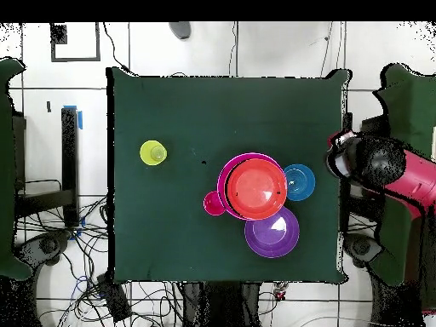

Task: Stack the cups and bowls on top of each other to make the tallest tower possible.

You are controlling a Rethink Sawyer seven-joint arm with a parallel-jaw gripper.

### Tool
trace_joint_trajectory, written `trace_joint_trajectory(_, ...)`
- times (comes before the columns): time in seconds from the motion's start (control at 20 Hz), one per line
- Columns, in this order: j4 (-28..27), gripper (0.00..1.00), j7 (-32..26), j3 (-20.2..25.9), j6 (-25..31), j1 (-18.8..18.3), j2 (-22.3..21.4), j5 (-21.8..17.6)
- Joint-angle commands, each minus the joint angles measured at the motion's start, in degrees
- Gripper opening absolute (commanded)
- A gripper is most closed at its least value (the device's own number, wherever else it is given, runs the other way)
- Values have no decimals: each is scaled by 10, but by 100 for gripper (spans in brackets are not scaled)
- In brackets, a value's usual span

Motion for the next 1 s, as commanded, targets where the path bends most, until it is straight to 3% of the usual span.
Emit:
trace_joint_trajectory(0.05,33,100,-81,39,46,33,7,-20)
trace_joint_trajectory(1.0,37,100,-50,21,29,59,15,-19)
